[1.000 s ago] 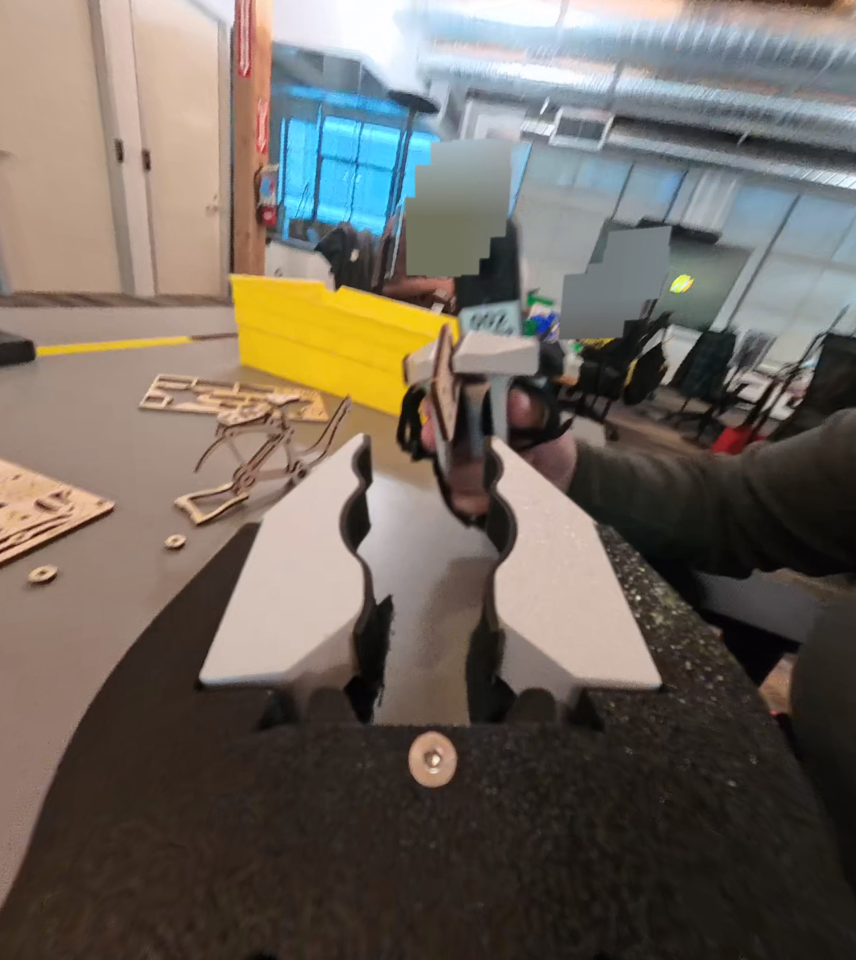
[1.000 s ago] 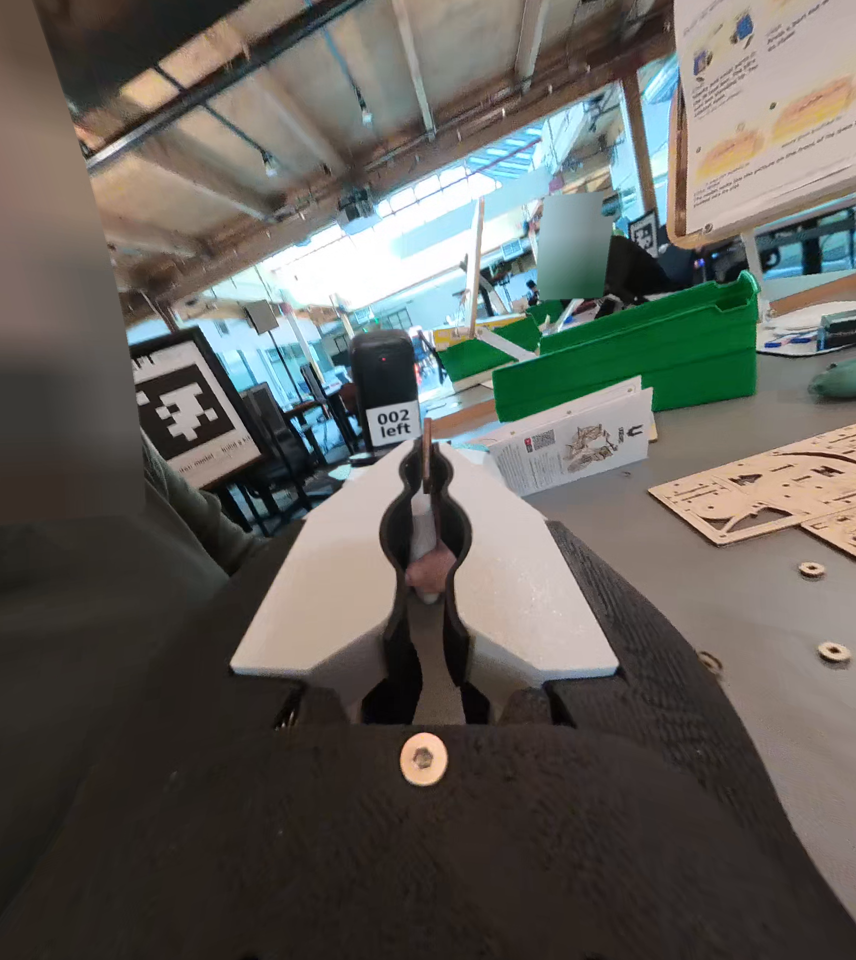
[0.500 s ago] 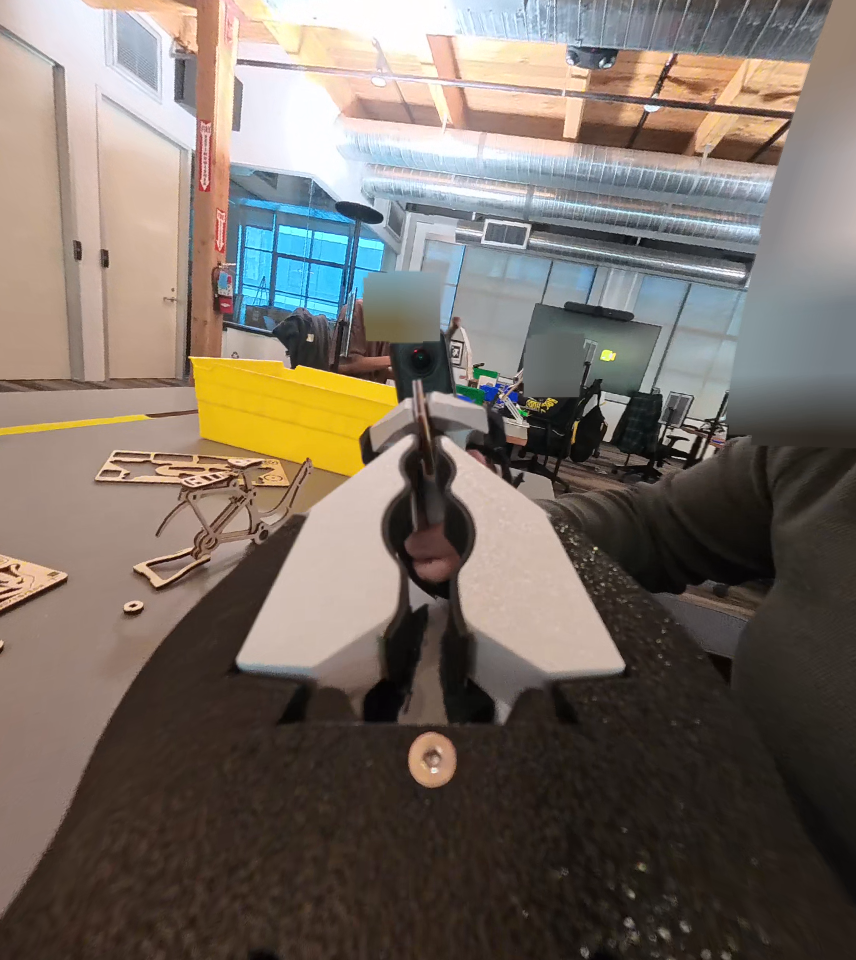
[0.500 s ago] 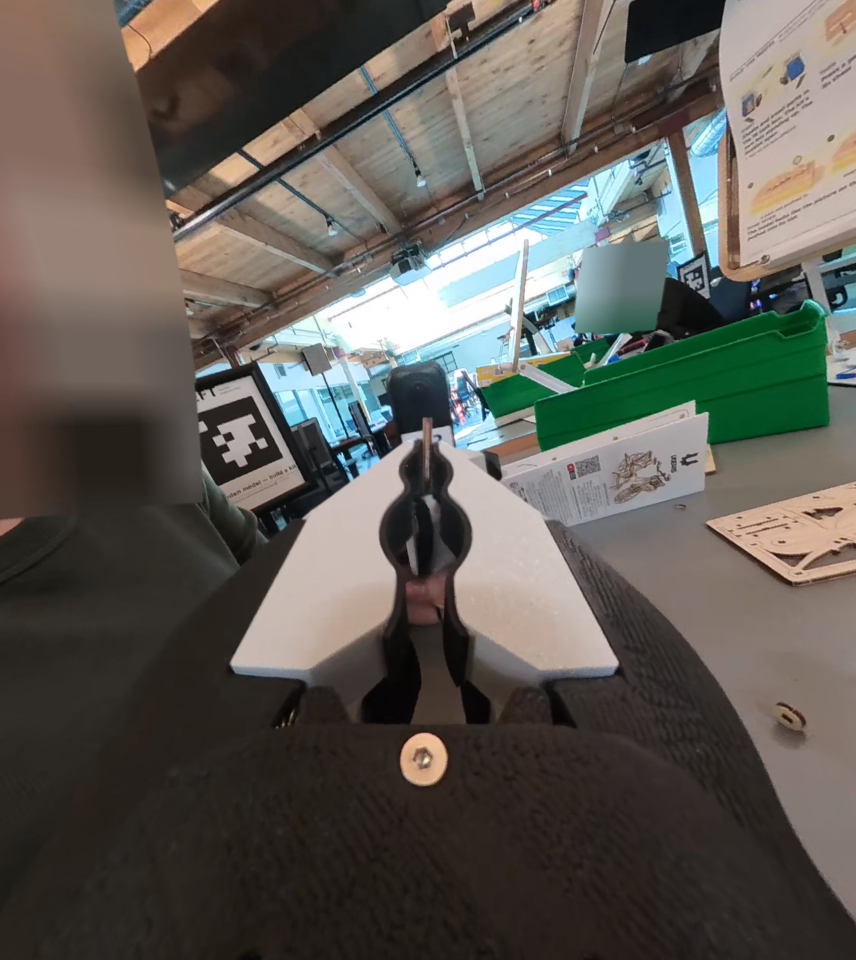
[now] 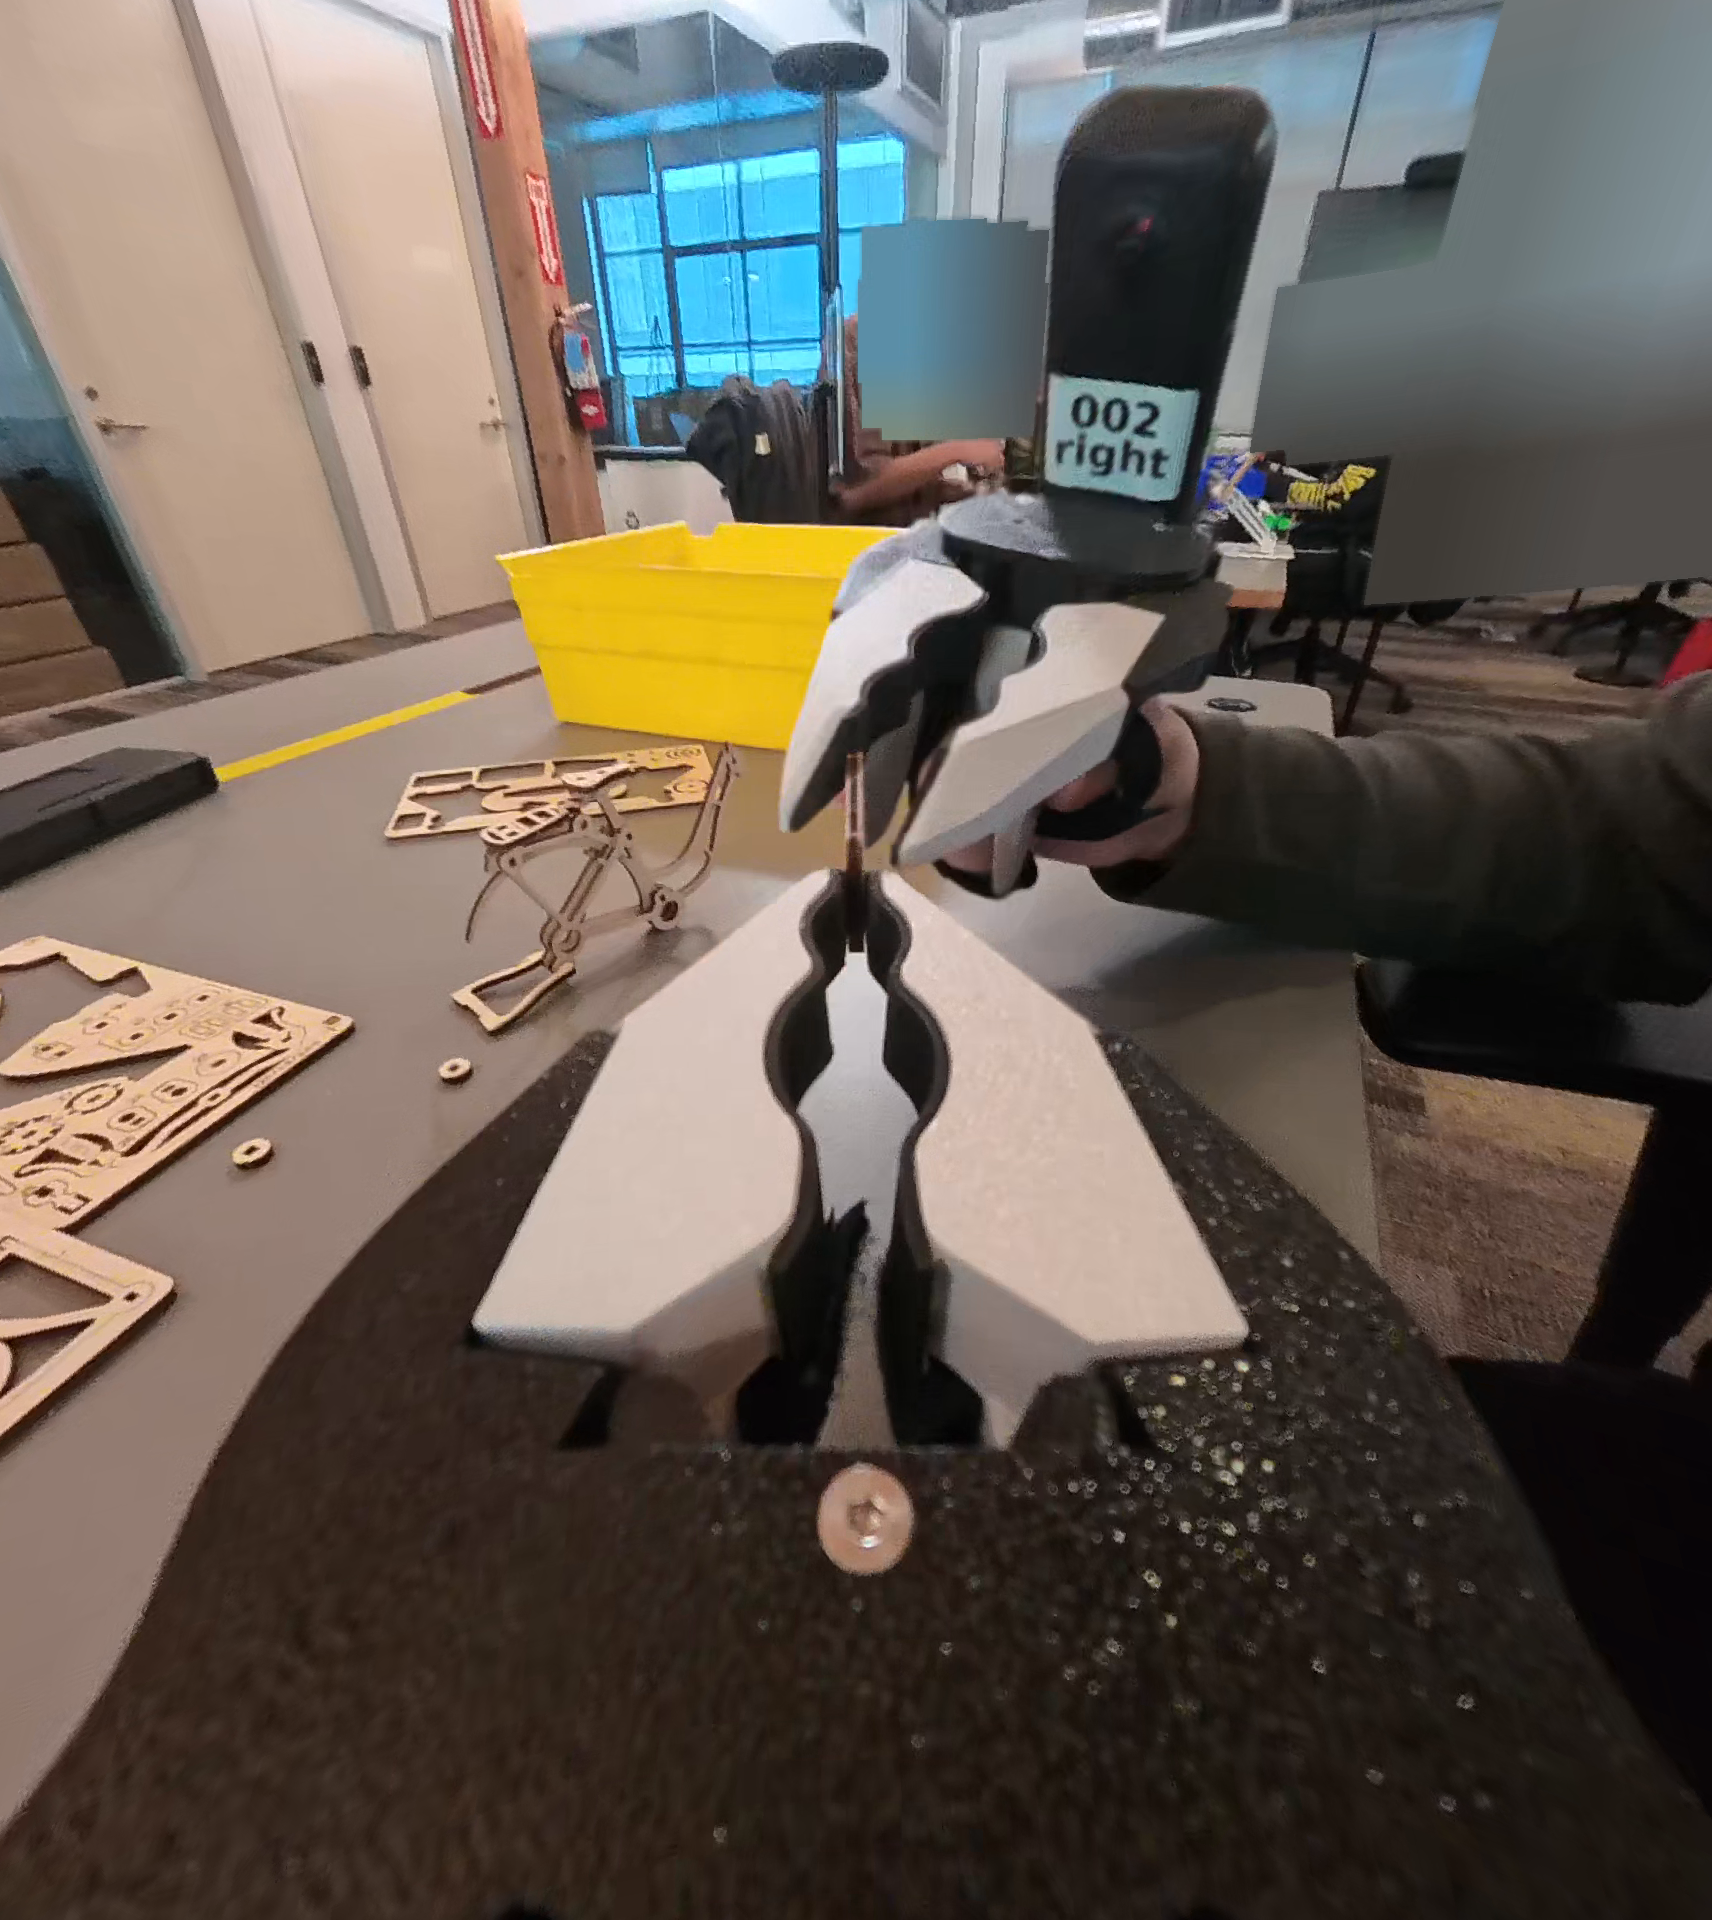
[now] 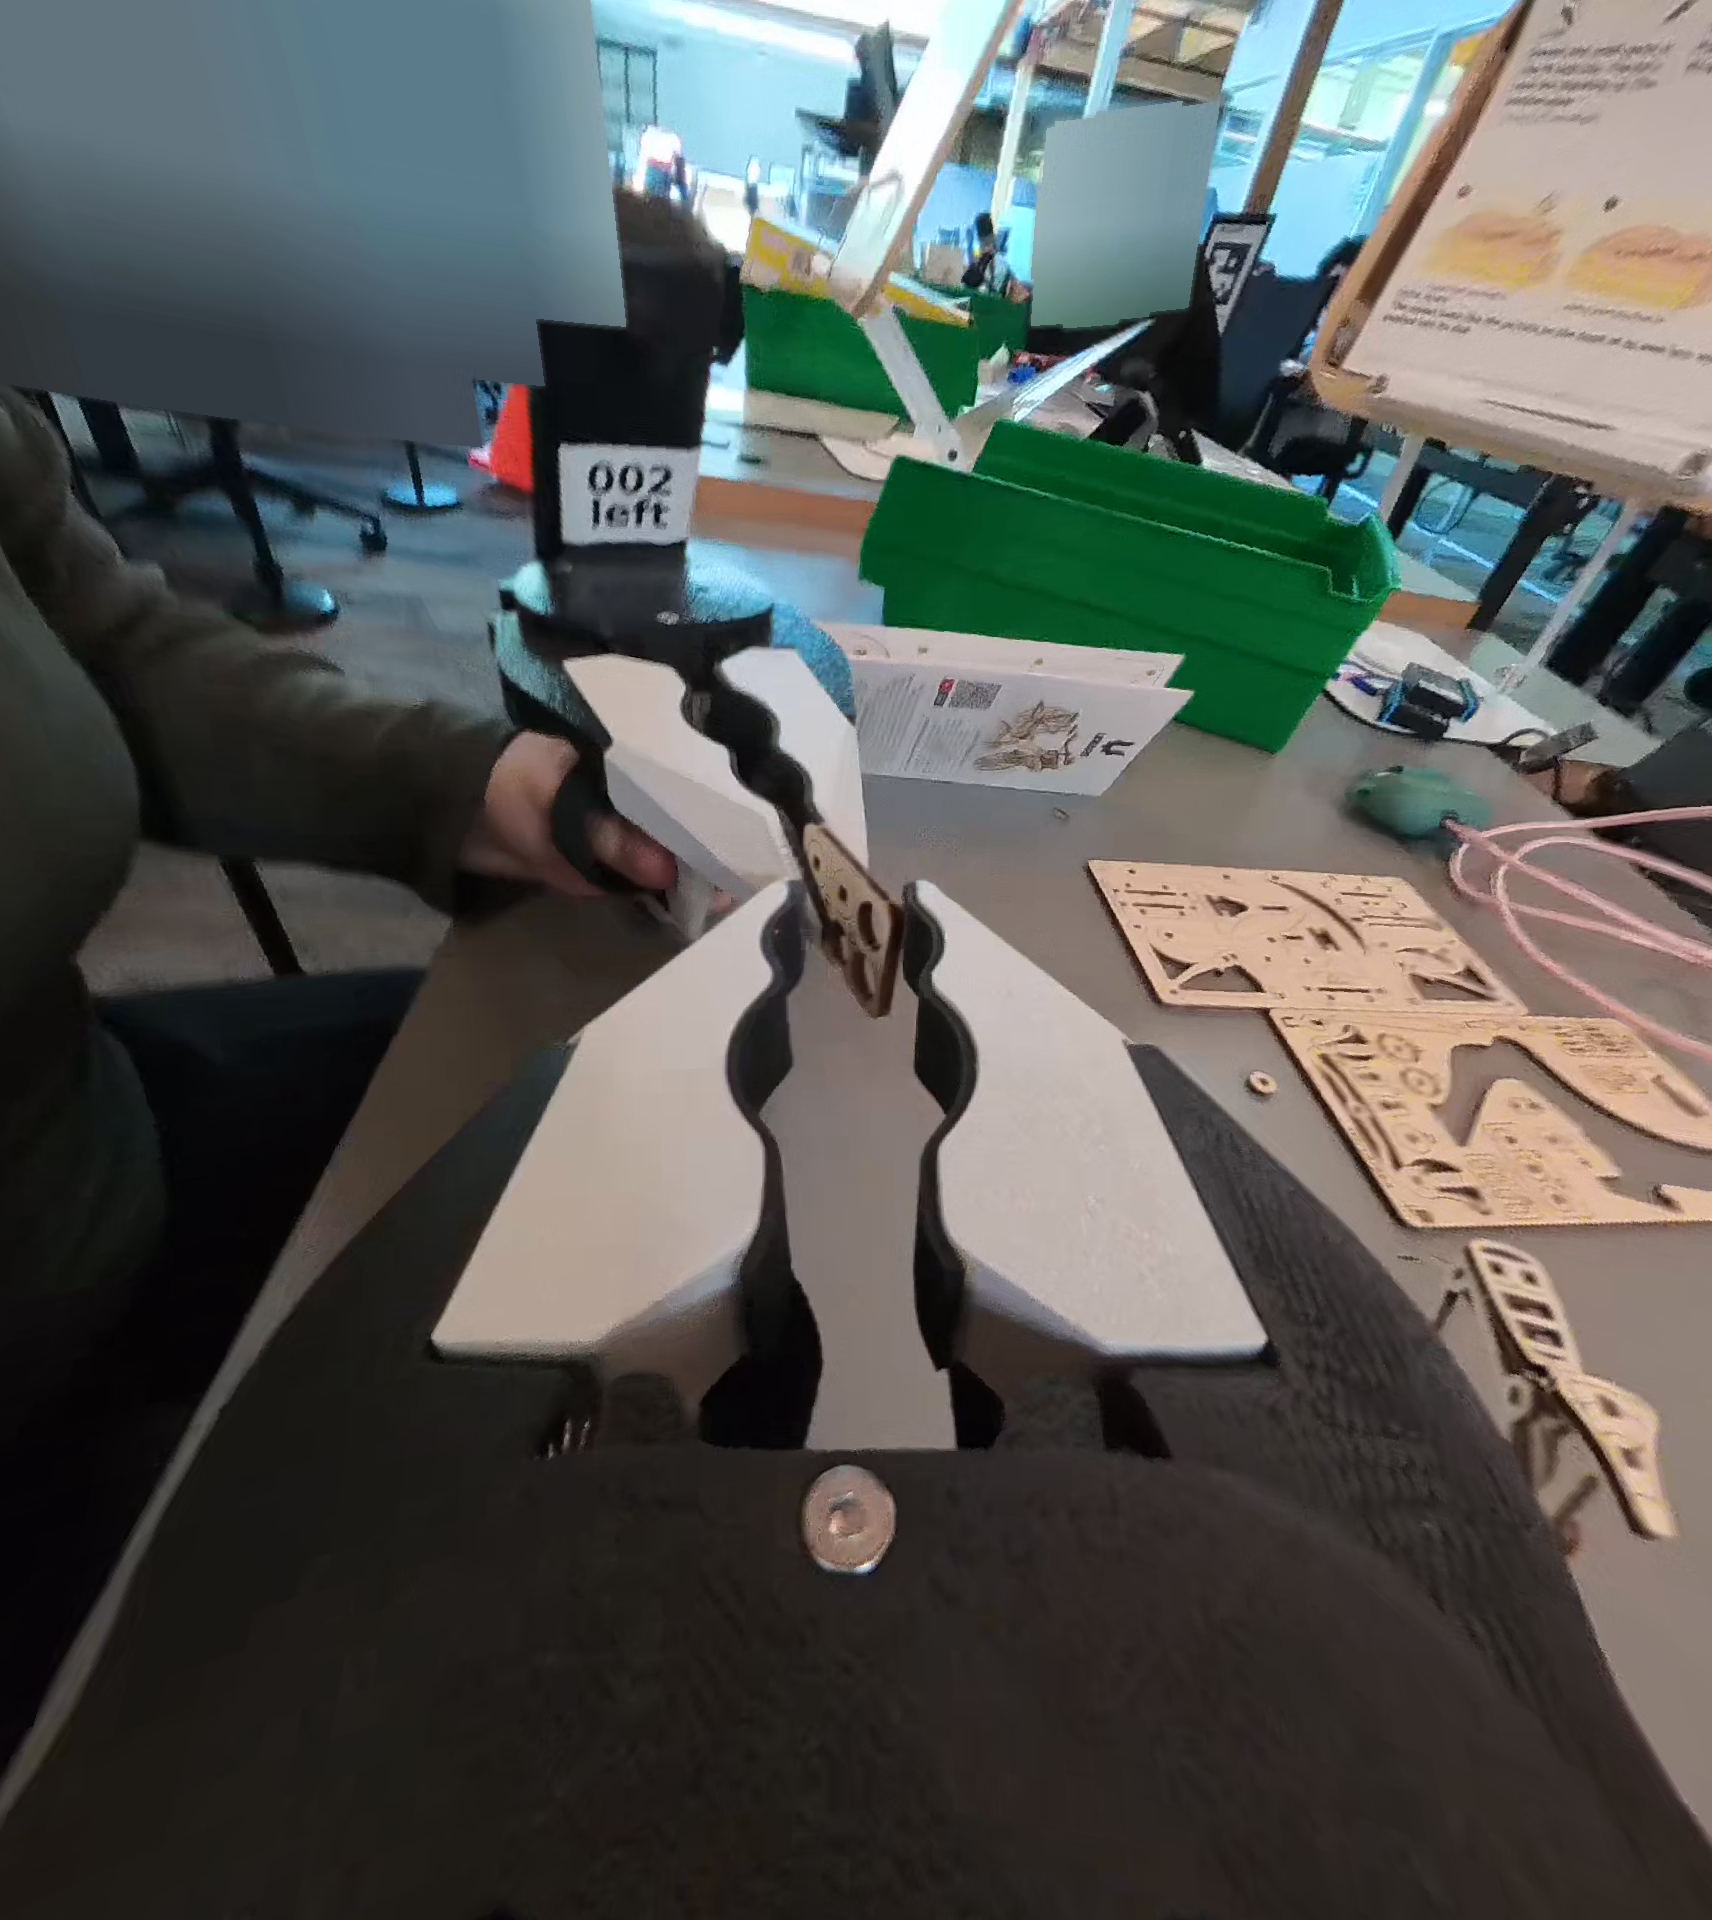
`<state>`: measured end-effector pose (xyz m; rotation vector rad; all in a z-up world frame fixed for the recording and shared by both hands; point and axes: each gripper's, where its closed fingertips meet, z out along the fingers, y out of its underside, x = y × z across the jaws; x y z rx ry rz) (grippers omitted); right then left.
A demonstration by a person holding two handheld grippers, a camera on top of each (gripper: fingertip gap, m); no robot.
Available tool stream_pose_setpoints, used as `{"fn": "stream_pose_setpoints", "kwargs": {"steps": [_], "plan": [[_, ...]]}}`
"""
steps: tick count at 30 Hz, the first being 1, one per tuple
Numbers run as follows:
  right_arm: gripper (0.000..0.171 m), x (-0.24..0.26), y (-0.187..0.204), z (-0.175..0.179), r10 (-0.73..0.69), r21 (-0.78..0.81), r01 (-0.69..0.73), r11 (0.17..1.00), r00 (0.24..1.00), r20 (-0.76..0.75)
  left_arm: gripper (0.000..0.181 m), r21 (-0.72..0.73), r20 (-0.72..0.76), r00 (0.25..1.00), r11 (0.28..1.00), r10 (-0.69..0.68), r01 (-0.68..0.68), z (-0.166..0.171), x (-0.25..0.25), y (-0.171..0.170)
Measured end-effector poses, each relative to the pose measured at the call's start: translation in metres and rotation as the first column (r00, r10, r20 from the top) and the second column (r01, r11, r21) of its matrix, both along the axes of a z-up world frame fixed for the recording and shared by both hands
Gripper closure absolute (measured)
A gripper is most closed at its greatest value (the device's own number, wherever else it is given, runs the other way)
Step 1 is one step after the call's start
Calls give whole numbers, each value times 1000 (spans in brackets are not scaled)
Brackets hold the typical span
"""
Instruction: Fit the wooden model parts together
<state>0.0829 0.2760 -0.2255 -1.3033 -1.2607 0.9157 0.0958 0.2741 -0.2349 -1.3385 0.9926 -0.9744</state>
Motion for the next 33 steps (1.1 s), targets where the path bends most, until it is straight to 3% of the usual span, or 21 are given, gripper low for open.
{"fn": "stream_pose_setpoints", "kwargs": {"steps": [8, 33], "plan": [[160, 6, -5, -7, 26, 63, -30, 998, 997, 68, 181, -7, -30, 998, 999, -52, 52, -5, 4, -7], [166, 12, -8, -7, 91, -84, -88, 993, 995, 28, 181, -6, -63, 995, 997, -73, 73, -9, 7, -9]]}}
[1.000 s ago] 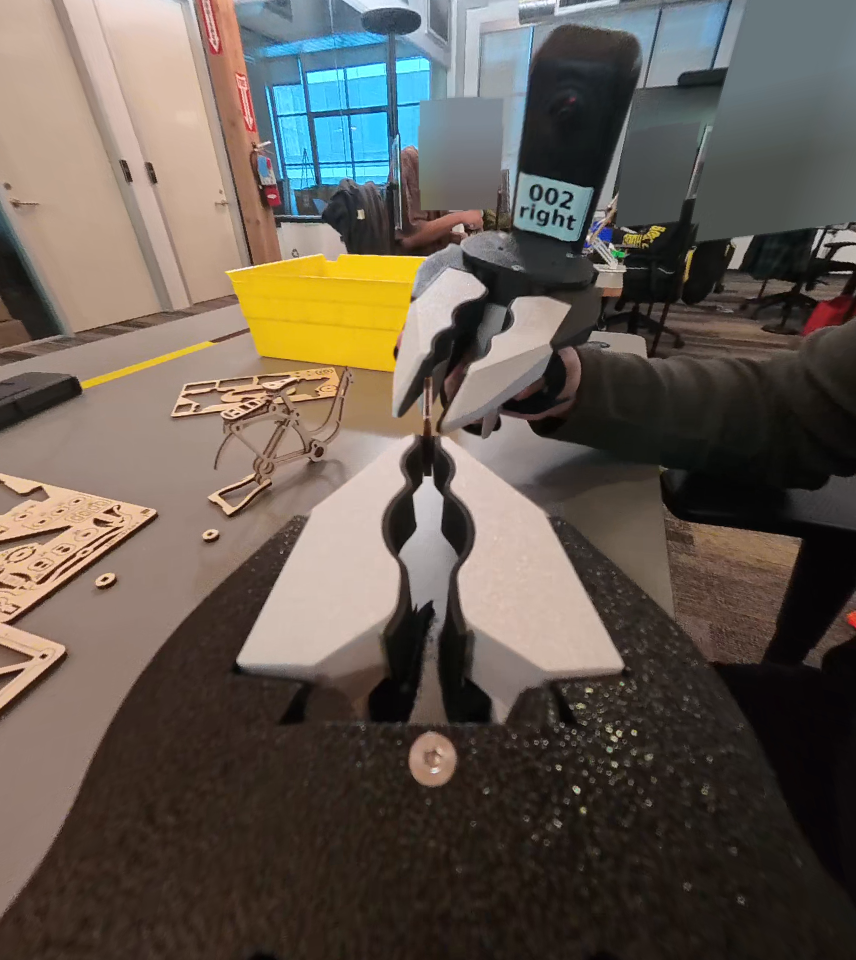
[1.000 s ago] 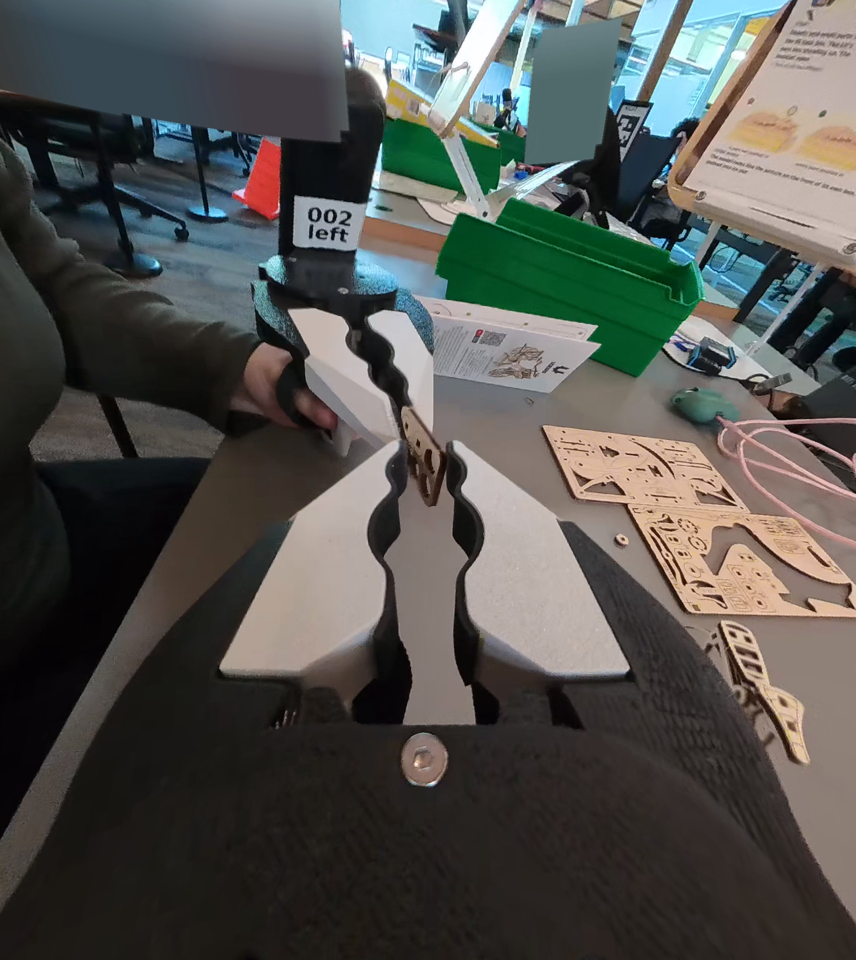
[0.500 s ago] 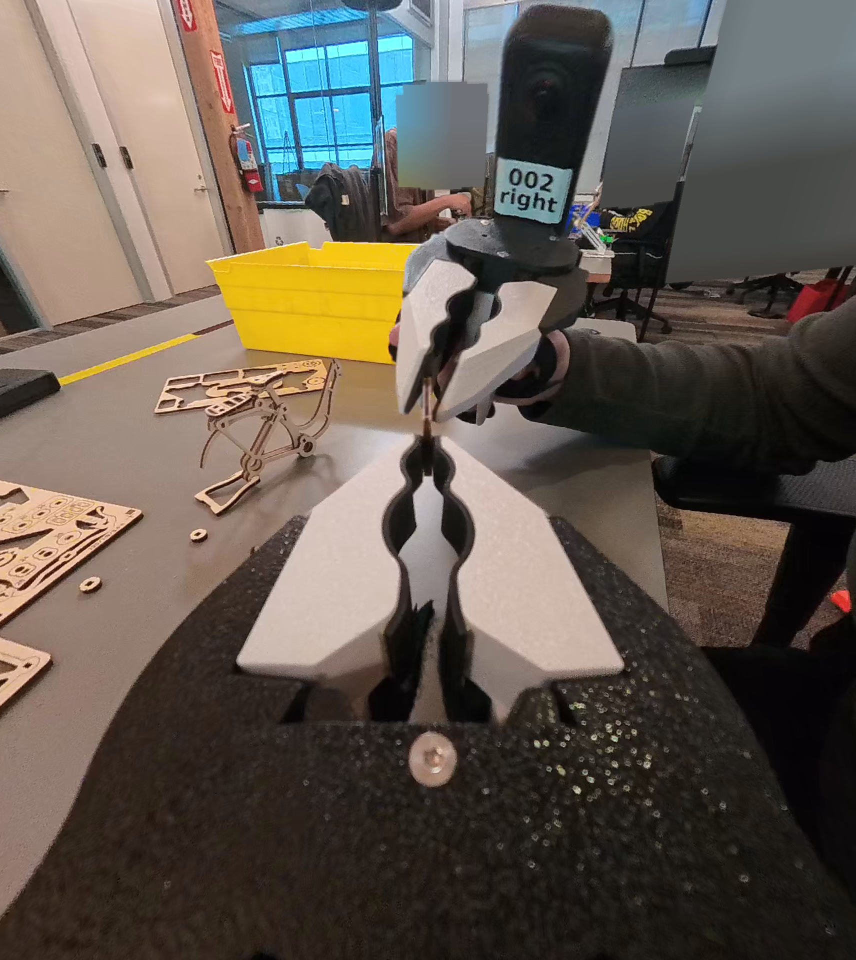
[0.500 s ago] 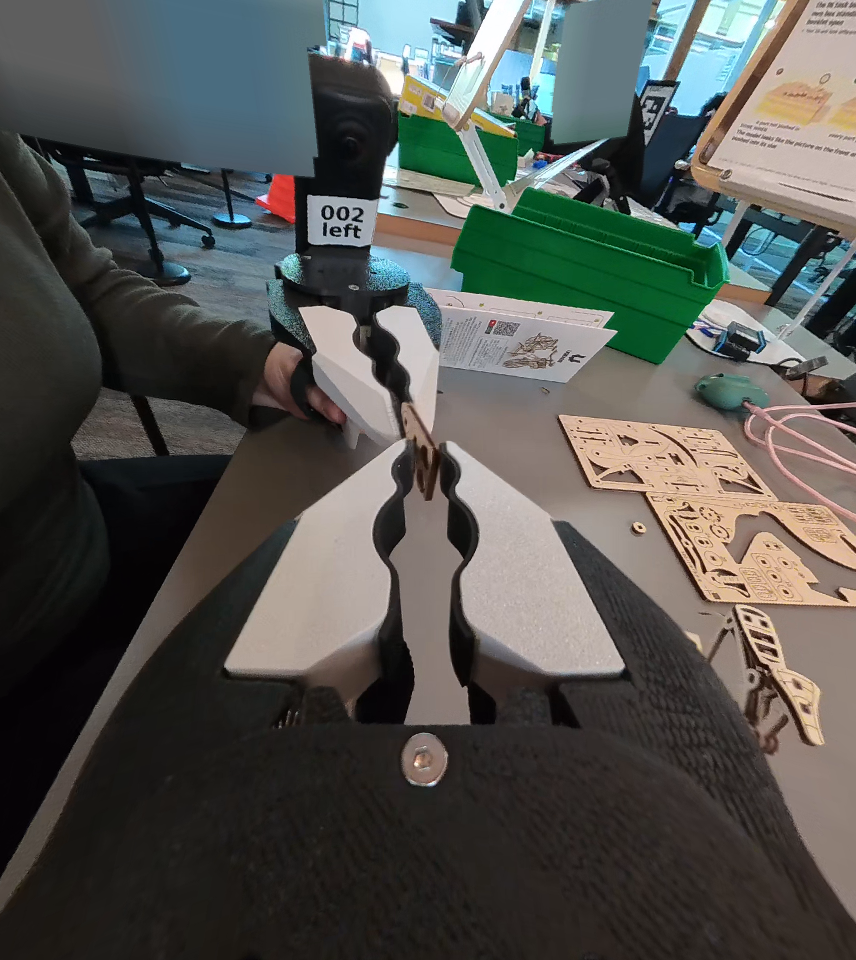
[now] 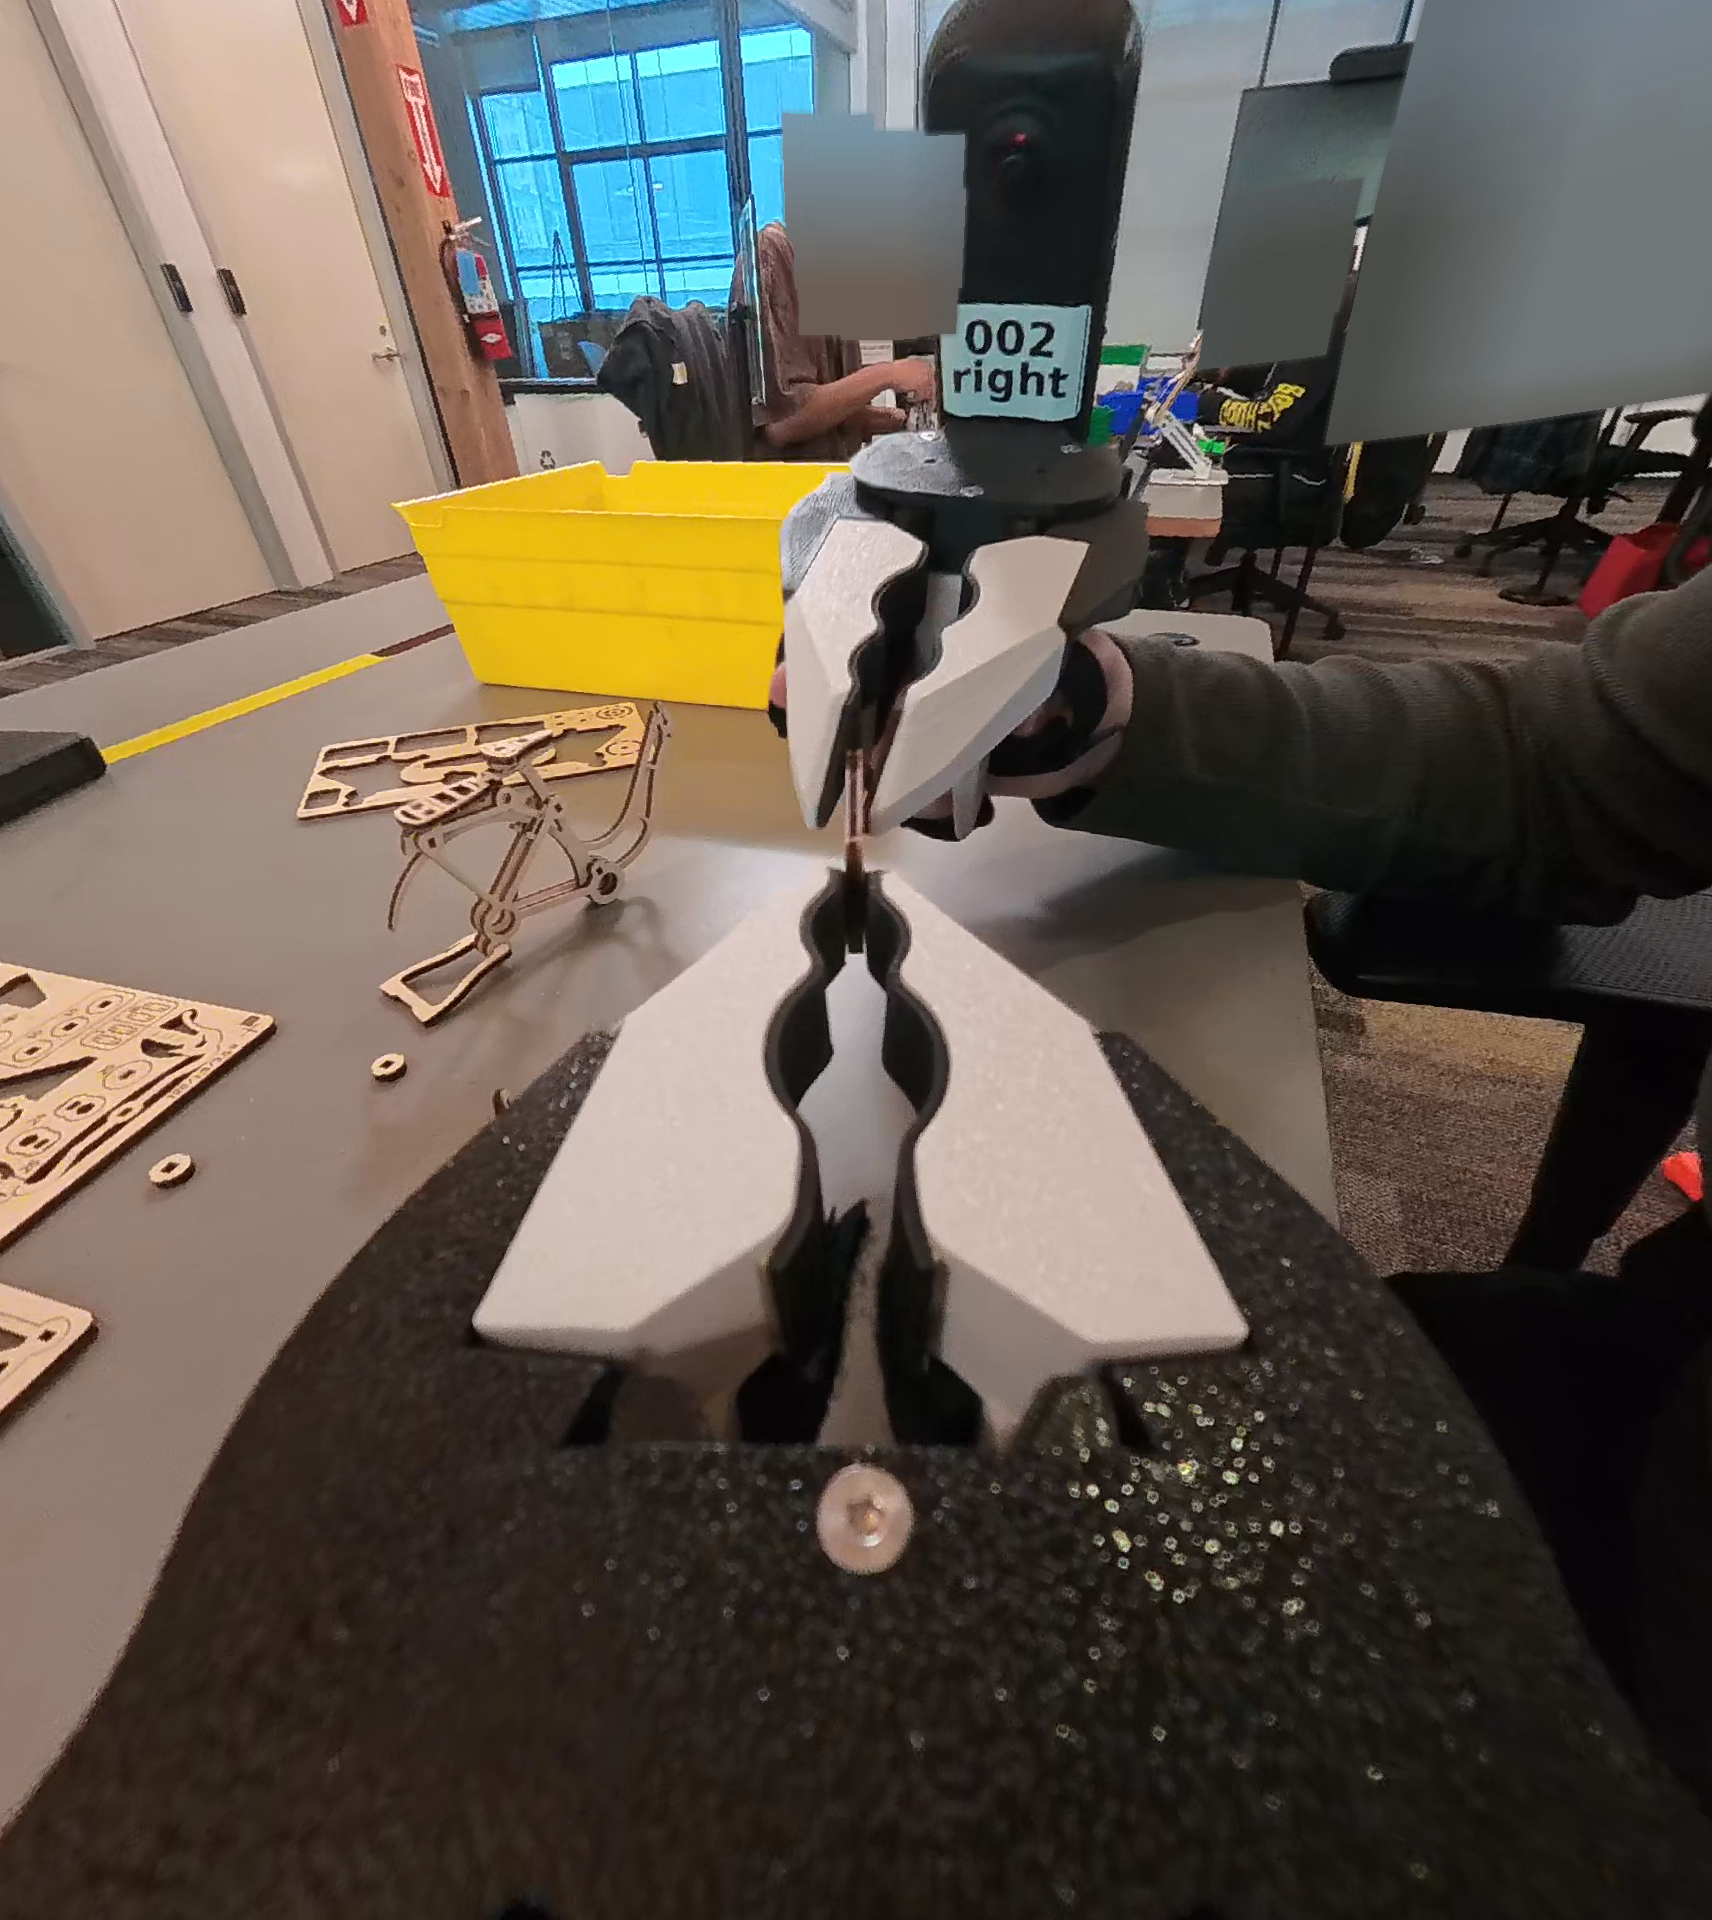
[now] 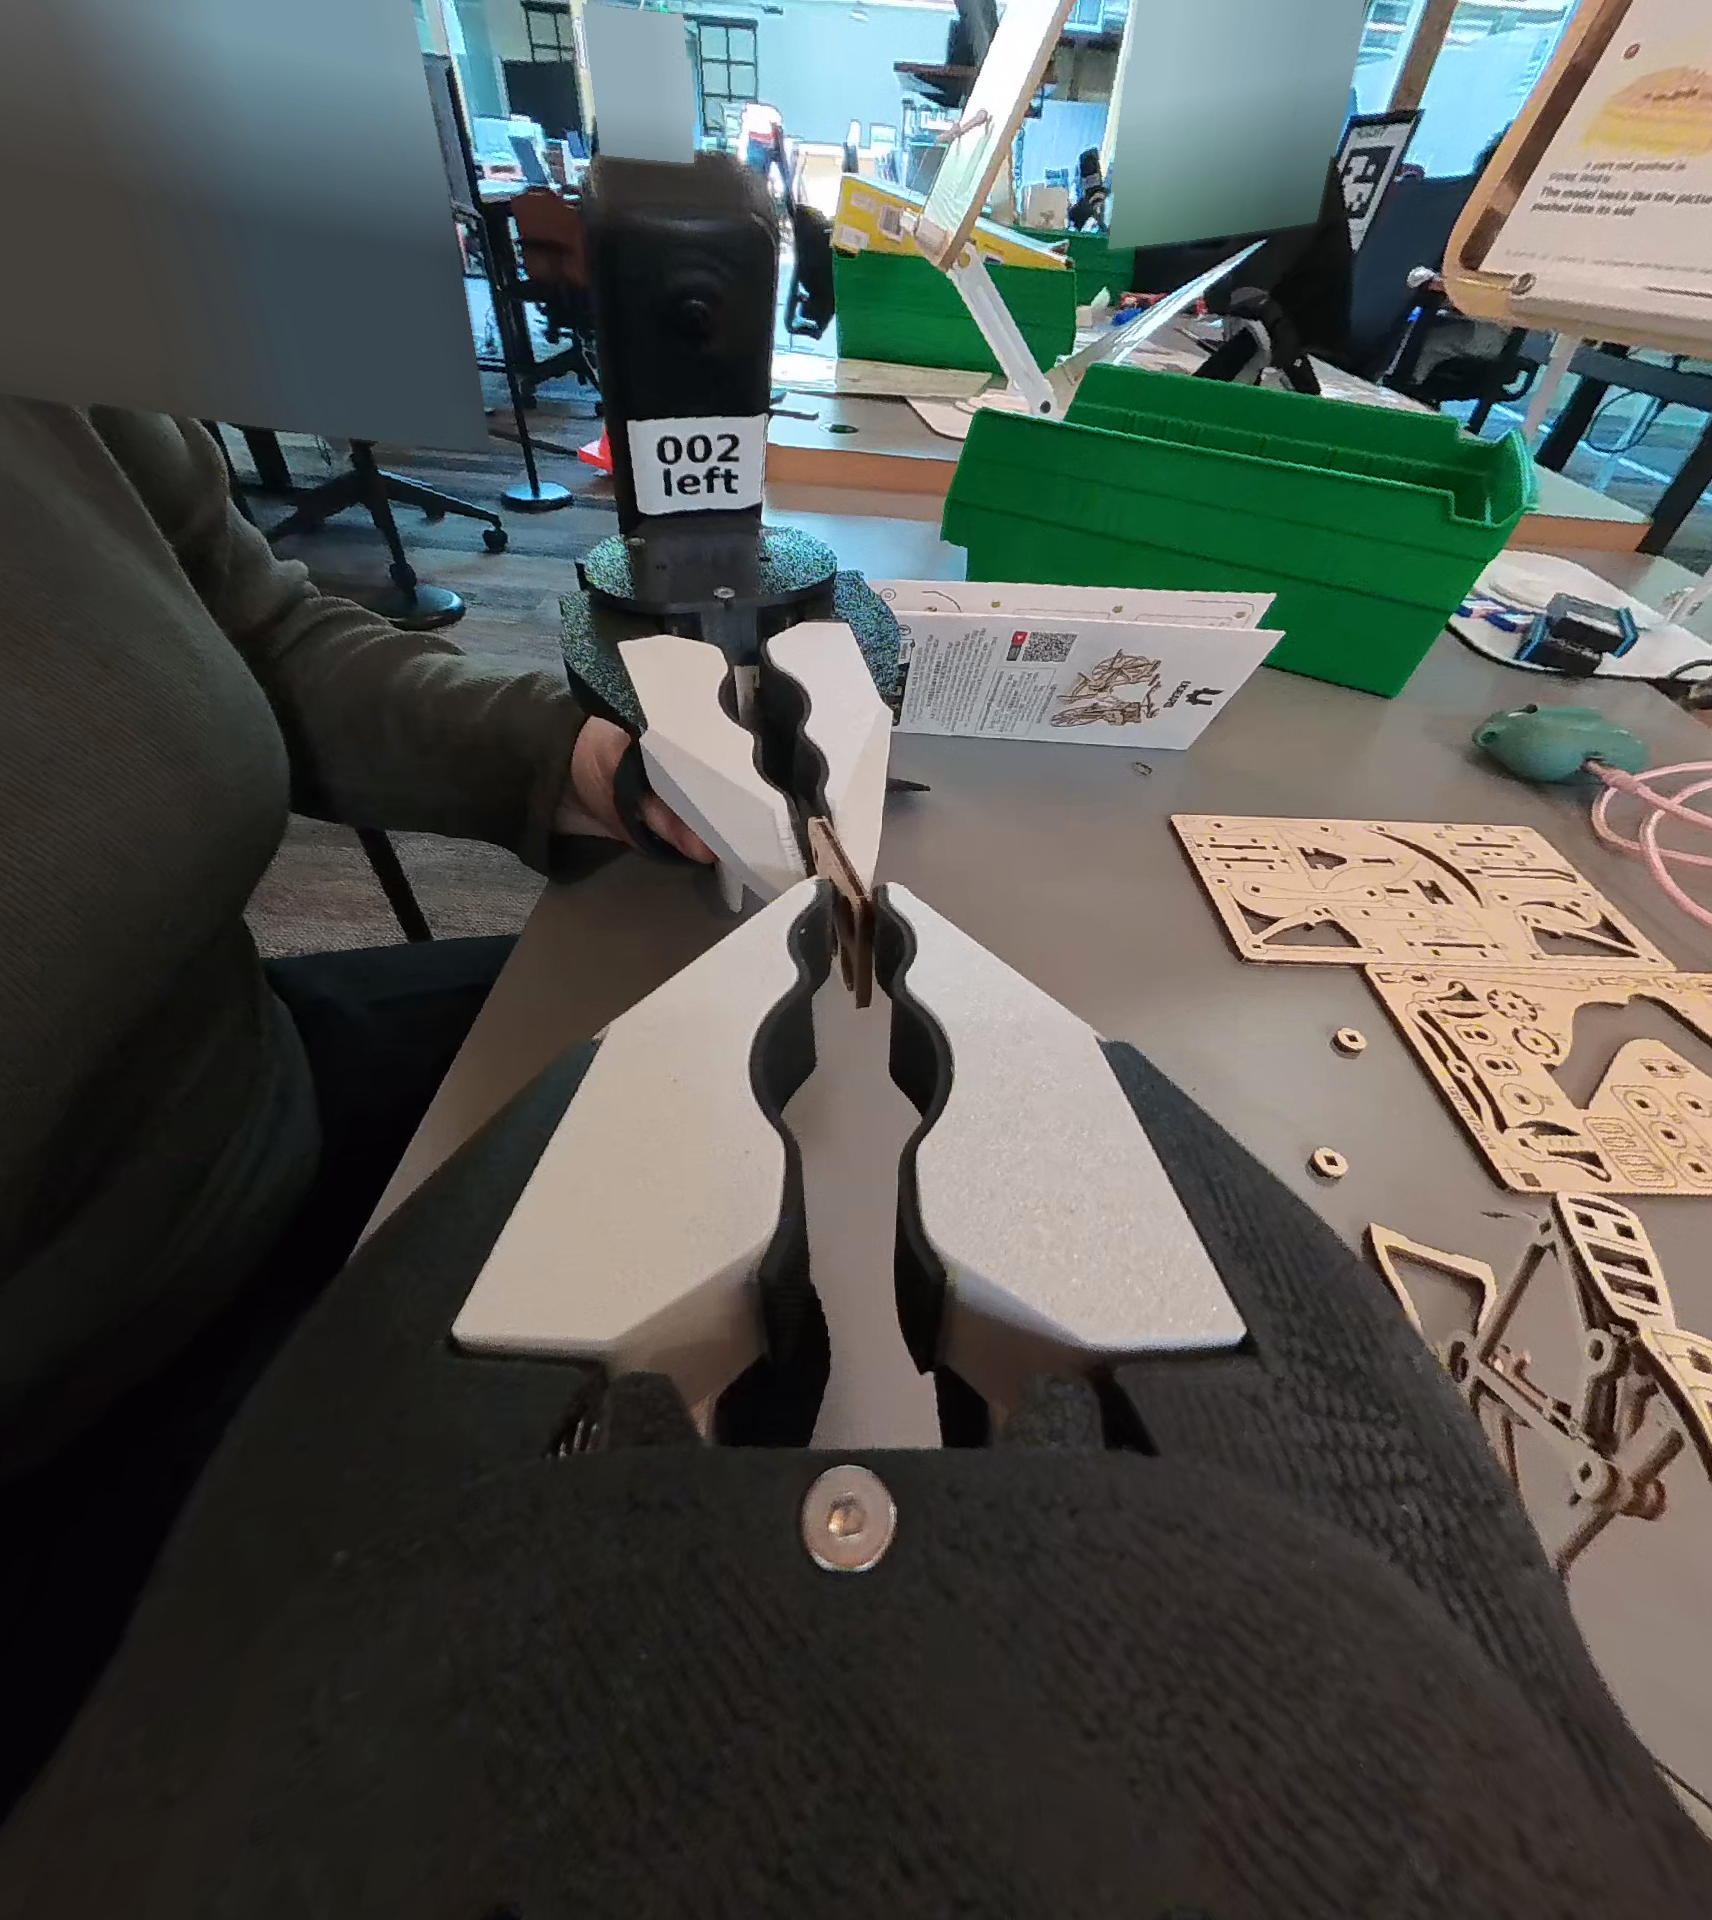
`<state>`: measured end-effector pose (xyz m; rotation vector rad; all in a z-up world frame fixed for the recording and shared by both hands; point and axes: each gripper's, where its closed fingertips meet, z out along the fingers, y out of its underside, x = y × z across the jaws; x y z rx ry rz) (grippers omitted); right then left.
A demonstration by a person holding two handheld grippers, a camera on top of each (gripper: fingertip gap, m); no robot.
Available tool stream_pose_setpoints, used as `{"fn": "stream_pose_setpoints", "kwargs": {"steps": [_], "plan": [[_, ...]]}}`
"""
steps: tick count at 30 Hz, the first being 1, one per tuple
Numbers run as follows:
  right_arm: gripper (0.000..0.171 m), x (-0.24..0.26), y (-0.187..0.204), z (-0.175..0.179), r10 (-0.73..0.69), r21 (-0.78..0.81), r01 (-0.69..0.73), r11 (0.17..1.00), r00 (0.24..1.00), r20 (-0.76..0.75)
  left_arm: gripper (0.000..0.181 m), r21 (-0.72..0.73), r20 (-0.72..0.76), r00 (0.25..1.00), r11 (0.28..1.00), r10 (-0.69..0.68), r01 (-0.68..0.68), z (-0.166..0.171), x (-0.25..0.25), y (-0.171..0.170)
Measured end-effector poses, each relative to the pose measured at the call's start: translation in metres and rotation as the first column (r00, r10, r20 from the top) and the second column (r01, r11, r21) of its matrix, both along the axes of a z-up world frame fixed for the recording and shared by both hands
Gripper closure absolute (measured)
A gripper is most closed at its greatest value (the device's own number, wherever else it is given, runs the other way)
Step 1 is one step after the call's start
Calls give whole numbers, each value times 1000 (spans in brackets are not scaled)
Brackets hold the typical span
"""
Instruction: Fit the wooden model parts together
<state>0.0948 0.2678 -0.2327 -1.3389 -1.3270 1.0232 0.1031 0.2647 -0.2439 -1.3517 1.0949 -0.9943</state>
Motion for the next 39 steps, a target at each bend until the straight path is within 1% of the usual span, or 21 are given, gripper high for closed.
{"fn": "stream_pose_setpoints", "kwargs": {"steps": [6, 10, 19, 24, 30, 34, 39], "plan": [[165, -1, 5, -1, -53, 17, 52, 998, 998, 16, 181, -11, 4, 1000, 1000, 22, -22, 0, -1, 4], [165, -1, 12, -7, -98, 17, 97, 995, 994, 51, 181, 10, -46, 996, 997, 80, -80, -6, -2, 11], [163, -5, 21, -11, -190, 19, 190, 982, 980, 49, 181, 13, -75, 987, 990, 144, -144, -10, -7, 19], [163, -7, 24, -16, -216, 49, 213, 976, 974, 70, 180, 45, -123, 977, 984, 174, -170, -15, -9, 23], [163, -9, 25, -18, -230, 64, 225, 972, 971, 65, 180, 53, -140, 973, 983, 182, -176, -18, -12, 25], [163, -10, 28, -27, -214, 28, 212, 977, 974, 72, 180, 73, -207, 956, 977, 210, -199, -27, -13, 28], [163, -13, 30, -29, -235, 40, 233, 972, 970, 69, 180, 71, -215, 954, 978, 208, -197, -28, -17, 30]]}}
